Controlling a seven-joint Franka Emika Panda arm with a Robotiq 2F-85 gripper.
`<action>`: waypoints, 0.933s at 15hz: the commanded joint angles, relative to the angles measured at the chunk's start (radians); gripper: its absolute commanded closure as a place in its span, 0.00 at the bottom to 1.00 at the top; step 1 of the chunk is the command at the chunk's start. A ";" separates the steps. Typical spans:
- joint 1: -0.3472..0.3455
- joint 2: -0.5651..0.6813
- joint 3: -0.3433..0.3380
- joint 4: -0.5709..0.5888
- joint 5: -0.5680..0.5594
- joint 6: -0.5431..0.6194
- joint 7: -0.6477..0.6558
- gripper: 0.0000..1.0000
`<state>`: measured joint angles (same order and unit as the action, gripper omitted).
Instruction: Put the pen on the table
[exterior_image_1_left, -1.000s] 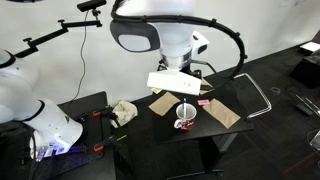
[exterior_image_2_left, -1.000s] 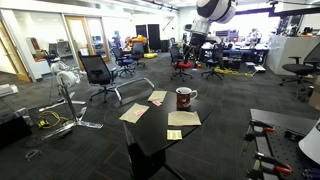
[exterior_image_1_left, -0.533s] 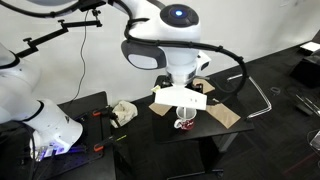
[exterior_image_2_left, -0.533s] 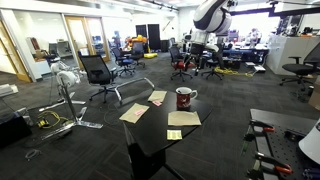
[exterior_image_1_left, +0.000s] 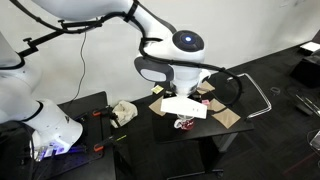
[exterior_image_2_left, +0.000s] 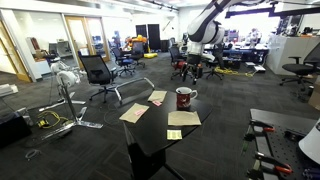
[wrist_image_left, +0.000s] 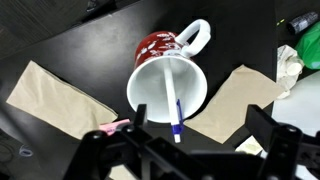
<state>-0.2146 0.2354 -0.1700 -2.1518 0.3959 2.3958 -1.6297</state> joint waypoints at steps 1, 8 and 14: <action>-0.029 0.009 0.033 0.005 -0.012 0.001 0.009 0.00; -0.041 0.019 0.050 0.008 0.000 0.018 -0.004 0.11; -0.049 0.024 0.062 0.009 0.001 0.028 -0.013 0.40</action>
<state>-0.2420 0.2612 -0.1313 -2.1374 0.3951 2.3958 -1.6289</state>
